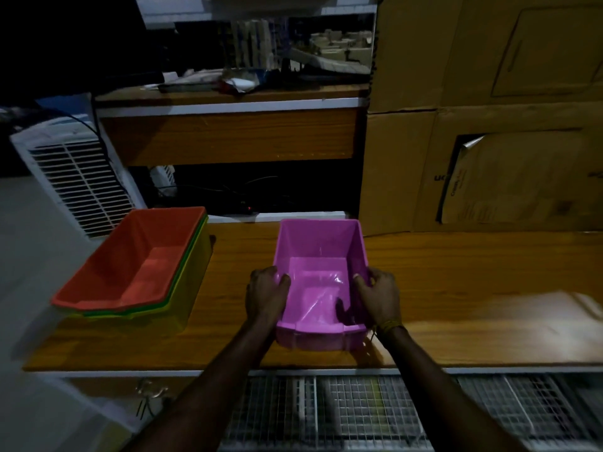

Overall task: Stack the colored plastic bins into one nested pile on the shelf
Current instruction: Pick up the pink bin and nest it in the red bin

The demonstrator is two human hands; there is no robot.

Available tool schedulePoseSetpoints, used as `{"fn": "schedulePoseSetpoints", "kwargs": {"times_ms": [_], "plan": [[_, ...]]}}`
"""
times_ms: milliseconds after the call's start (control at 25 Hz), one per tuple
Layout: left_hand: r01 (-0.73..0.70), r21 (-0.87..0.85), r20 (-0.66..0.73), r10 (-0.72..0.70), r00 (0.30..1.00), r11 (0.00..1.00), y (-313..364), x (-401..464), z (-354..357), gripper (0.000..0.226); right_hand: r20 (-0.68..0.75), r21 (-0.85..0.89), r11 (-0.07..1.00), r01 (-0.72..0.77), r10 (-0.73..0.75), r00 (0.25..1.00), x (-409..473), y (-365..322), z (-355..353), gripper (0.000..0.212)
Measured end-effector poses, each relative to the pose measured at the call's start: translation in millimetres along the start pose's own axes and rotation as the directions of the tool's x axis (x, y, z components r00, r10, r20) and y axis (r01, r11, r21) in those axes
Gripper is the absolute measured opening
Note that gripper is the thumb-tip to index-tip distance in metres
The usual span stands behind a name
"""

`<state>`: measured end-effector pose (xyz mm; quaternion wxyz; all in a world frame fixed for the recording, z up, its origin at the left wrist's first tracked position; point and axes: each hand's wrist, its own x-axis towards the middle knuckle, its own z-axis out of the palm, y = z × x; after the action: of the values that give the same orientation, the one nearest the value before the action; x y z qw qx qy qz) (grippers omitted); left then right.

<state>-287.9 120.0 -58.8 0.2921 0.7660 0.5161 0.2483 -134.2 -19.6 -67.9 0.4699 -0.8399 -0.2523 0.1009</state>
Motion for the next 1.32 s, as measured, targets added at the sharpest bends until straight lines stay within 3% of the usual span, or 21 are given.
{"fn": "schedulePoseSetpoints", "kwargs": {"times_ms": [160,400,520,760,1120,1320], "plan": [[-0.005,-0.044,0.11,0.01,0.994,0.999,3,39,-31,0.03,-0.016,0.043,0.992,-0.117,0.118,0.993,4,-47,-1,0.035],[-0.19,-0.027,0.201,0.192,0.961,0.981,2,82,-80,0.032,-0.096,-0.008,0.988,-0.155,0.154,0.983,-2,-98,19,0.047],[-0.245,-0.057,0.125,0.25,0.96,0.968,6,94,-122,0.032,-0.166,0.013,0.994,-0.109,0.109,0.98,-11,-136,28,0.047],[-0.292,-0.162,-0.088,0.281,0.956,0.943,0,134,-239,0.035,-0.183,0.109,0.986,0.126,-0.104,0.978,-21,-247,67,0.051],[-0.261,0.027,-0.334,0.255,0.907,0.965,-89,173,-364,0.042,-0.099,0.088,0.928,0.361,-0.353,0.931,-51,-348,183,0.052],[-0.186,0.124,-0.299,0.215,0.93,0.975,-136,178,-380,0.038,0.025,-0.011,0.923,0.384,-0.383,0.923,-63,-356,235,0.044]]}}
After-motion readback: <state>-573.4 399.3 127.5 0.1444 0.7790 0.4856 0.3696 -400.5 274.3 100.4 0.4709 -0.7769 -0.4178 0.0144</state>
